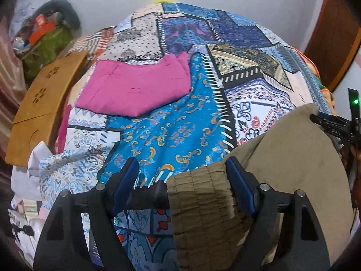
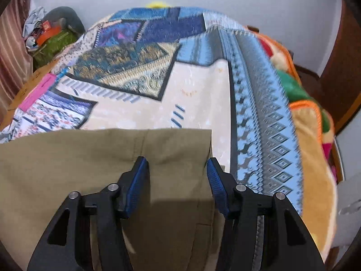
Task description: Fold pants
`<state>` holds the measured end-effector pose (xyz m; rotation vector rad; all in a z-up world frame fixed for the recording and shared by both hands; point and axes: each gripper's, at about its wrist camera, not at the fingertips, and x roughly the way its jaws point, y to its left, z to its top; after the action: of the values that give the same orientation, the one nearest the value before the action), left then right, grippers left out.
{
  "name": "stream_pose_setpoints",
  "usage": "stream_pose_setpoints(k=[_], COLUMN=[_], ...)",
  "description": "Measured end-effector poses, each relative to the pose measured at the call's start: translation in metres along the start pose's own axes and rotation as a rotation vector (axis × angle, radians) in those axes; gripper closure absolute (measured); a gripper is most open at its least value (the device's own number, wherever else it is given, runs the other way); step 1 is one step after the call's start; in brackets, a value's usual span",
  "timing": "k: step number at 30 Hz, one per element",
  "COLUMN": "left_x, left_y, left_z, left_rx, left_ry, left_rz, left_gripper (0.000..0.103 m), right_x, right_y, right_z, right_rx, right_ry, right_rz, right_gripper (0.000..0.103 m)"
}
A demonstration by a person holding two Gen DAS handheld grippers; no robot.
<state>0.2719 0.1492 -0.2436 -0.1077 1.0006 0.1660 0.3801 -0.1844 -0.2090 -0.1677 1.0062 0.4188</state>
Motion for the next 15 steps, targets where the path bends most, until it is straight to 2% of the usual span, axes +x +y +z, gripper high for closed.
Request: stream_pose_setpoints(k=[4,6,10,13,15], left_x=[-0.009,-0.021,-0.051,-0.061,-0.057], left_y=[-0.005,-0.011,-0.027,-0.043,-0.053], left_z=[0.003,0.006,0.011,0.015,0.016], left_rx=[0.018,0.05,0.116,0.14,0.147], left_ry=[-0.004,-0.015,-0.064,-0.07,-0.049], left_rz=[0.032,0.04,-0.003,-0.058,-0.084], left_gripper=[0.022,0.022,0.022,0.02,0.02], right_x=[-0.009,-0.021,-0.063,-0.088,-0.09], right_y=[0.001,0.004,0.017,0.05,0.071], right_z=[0.002,0.005,0.01,0.012,0.011], right_rx=[-0.004,-0.001,0.036,-0.028,-0.055], right_ry=[0.043,0.06,0.009,-0.02,-0.007], right_rz=[-0.045,-0.034,0.115,0.185,0.233], right_gripper=[0.05,0.05,0.048,0.048,0.048])
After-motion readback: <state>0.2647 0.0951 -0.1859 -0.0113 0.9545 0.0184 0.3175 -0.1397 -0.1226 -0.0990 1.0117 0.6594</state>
